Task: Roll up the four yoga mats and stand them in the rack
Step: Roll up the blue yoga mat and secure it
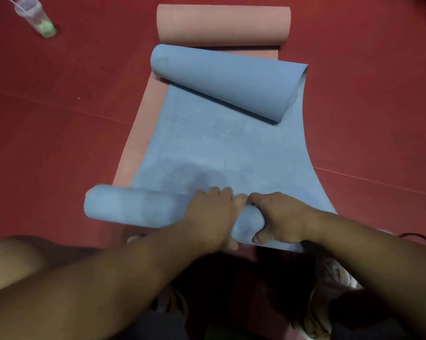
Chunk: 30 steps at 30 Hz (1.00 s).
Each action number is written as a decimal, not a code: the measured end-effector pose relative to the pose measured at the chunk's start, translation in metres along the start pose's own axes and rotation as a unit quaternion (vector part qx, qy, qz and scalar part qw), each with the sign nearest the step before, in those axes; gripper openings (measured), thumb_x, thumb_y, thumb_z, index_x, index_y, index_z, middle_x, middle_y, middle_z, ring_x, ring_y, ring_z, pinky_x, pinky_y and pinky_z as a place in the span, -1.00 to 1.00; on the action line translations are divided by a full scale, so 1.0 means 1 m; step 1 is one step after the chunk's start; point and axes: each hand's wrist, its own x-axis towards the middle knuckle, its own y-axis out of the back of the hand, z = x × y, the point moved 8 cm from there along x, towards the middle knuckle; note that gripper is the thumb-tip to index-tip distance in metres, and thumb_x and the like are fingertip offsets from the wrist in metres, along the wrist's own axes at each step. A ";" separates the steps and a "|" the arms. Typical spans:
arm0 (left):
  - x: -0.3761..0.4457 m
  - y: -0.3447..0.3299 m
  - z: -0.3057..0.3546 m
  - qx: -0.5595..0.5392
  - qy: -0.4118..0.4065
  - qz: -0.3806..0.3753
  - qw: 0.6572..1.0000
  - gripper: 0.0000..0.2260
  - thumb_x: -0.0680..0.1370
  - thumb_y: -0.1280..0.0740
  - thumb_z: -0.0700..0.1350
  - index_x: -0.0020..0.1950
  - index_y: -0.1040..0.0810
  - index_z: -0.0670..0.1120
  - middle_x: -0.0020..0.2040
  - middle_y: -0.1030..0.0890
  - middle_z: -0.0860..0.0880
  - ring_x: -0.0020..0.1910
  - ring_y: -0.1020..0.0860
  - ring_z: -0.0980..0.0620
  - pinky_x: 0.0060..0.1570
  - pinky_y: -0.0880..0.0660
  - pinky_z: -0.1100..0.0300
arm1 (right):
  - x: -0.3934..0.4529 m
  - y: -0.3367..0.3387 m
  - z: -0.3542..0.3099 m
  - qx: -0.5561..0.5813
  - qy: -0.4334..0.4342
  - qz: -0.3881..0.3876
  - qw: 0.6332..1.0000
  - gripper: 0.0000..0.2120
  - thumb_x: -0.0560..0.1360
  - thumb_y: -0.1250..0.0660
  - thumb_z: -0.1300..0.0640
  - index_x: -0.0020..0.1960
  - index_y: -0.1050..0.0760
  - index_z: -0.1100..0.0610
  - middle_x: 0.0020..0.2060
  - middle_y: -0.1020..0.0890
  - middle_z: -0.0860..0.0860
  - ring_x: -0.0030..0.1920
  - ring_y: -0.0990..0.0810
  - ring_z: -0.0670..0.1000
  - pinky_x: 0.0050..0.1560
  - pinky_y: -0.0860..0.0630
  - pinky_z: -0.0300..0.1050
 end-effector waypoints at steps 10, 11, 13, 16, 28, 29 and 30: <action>0.008 -0.008 -0.015 -0.083 0.014 -0.111 0.990 -0.32 0.29 -0.55 0.24 0.34 -0.39 0.14 0.11 -0.60 0.07 0.05 -0.59 -0.01 -0.06 -0.48 0.08 | -0.009 -0.010 -0.028 -0.122 0.023 0.051 0.991 -0.21 0.32 -0.26 -0.33 0.47 -0.22 -0.03 0.21 -0.51 -0.03 0.20 -0.53 0.07 0.14 -0.48 0.00; 0.008 -0.007 -0.015 -0.095 0.016 -0.112 0.989 -0.30 0.29 -0.54 0.24 0.35 -0.37 0.15 0.12 -0.60 0.08 0.05 -0.58 -0.01 -0.02 -0.51 0.07 | -0.006 -0.011 -0.022 -0.092 0.025 0.032 0.995 -0.29 0.35 -0.31 -0.28 0.43 -0.26 -0.05 0.17 -0.55 -0.04 0.15 -0.56 0.06 0.12 -0.51 -0.01; 0.006 -0.004 -0.012 -0.093 0.024 -0.083 0.992 -0.26 0.29 -0.54 0.25 0.37 -0.31 0.16 0.16 -0.57 0.06 0.07 -0.57 -0.03 0.08 -0.51 0.00 | 0.001 -0.008 -0.009 -0.059 0.019 0.000 0.998 -0.37 0.34 -0.46 -0.15 0.33 -0.32 -0.11 0.08 -0.60 -0.09 0.06 -0.62 0.03 0.05 -0.55 -0.06; 0.004 0.001 0.000 -0.014 0.006 -0.012 1.000 -0.20 0.28 -0.58 0.19 0.39 -0.25 0.11 0.18 -0.51 0.00 0.13 -0.52 -0.09 0.13 -0.40 -0.04 | 0.004 -0.004 0.004 0.021 0.015 -0.035 0.999 -0.37 0.27 -0.55 -0.11 0.27 -0.37 -0.17 0.01 -0.61 -0.15 0.01 -0.62 -0.04 0.04 -0.58 -0.10; 0.010 0.001 -0.018 -0.062 0.016 -0.065 0.996 -0.29 0.34 -0.52 0.20 0.43 -0.33 0.22 0.12 -0.59 0.08 0.07 -0.57 -0.01 -0.04 -0.42 0.06 | 0.004 -0.003 -0.012 -0.049 0.015 0.051 0.997 -0.48 0.33 -0.50 -0.14 0.20 -0.44 -0.01 0.05 -0.63 -0.04 0.06 -0.62 0.05 0.00 -0.52 -0.10; 0.008 0.005 -0.017 -0.047 0.019 -0.038 0.998 -0.30 0.34 -0.51 0.22 0.43 -0.32 0.19 0.14 -0.57 0.07 0.10 -0.55 -0.03 0.02 -0.41 0.02 | 0.006 0.000 -0.009 -0.049 0.012 0.040 0.998 -0.50 0.33 -0.51 -0.14 0.19 -0.46 -0.02 0.04 -0.65 -0.05 0.04 -0.63 0.05 0.00 -0.52 -0.11; 0.006 0.007 -0.015 -0.028 0.020 -0.012 0.999 -0.28 0.34 -0.51 0.24 0.42 -0.31 0.17 0.18 -0.55 0.05 0.15 -0.53 -0.05 0.09 -0.40 -0.02 | 0.007 0.004 -0.005 -0.047 0.006 0.027 0.999 -0.51 0.32 -0.52 -0.14 0.17 -0.49 -0.02 0.02 -0.65 -0.06 0.03 -0.63 0.05 -0.01 -0.52 -0.11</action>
